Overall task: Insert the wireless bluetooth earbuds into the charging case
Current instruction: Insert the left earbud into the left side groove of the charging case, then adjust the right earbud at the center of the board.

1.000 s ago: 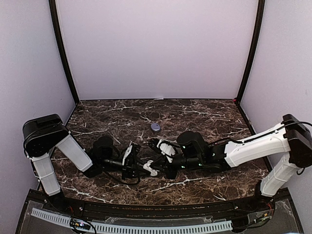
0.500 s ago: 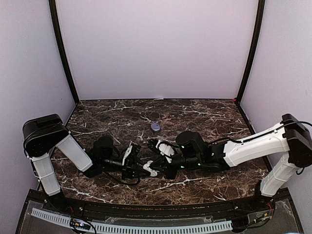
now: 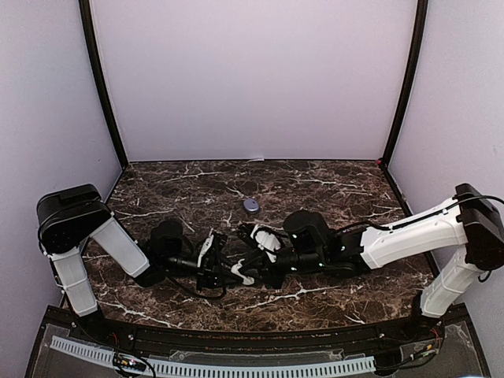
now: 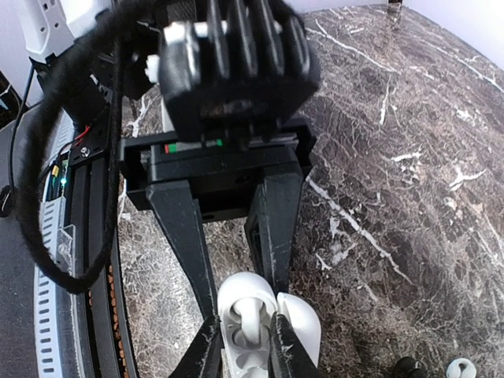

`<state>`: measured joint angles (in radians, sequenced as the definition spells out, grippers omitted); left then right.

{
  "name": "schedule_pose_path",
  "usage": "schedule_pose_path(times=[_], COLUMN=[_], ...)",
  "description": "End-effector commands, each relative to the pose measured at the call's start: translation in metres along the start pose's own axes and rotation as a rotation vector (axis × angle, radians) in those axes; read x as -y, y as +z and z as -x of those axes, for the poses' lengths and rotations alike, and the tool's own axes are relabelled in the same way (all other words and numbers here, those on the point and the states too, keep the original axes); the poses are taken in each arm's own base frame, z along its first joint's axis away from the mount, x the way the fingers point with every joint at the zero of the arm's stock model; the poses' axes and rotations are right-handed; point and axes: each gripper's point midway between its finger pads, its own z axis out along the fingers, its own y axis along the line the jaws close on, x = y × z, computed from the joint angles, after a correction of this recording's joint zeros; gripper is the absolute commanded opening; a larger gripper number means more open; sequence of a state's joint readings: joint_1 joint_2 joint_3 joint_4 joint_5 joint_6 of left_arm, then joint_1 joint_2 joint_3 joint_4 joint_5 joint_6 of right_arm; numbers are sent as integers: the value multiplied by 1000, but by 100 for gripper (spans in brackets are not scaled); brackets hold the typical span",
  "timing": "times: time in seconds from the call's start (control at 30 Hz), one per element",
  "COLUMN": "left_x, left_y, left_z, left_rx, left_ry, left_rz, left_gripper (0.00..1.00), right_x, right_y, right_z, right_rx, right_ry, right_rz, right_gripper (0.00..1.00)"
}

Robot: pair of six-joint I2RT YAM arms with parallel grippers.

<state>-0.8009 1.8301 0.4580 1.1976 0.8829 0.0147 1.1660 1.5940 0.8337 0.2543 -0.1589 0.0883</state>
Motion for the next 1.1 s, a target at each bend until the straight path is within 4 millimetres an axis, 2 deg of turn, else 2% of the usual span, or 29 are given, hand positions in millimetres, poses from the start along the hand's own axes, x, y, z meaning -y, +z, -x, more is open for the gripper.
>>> schedule_pose_path(times=[0.0, 0.27, 0.4, 0.63, 0.77, 0.93, 1.07], left_x=[4, -8, -16, -33, -40, -43, -42], left_y=[-1, -5, -12, -29, -37, -41, -41], left_z=[19, 21, 27, 31, 33, 33, 32], left_rx=[46, 59, 87, 115, 122, 127, 121], left_ry=[52, 32, 6, -1, 20, 26, 33], left_rz=[-12, 62, 98, 212, 280, 308, 302], left_gripper=[18, 19, 19, 18, 18, 18, 18], right_x=[-6, -10, 2, 47, 82, 127, 151], right_y=[-15, -40, -48, -73, -86, -87, -84], right_z=[27, 45, 44, 26, 12, -19, -41], right_rx=[91, 190, 196, 199, 205, 147, 130], right_ry=[-16, -15, 1, 94, 131, 205, 261], right_rz=[-2, 3, -24, -109, -226, -336, -375], right_gripper=[22, 35, 36, 36, 36, 34, 33])
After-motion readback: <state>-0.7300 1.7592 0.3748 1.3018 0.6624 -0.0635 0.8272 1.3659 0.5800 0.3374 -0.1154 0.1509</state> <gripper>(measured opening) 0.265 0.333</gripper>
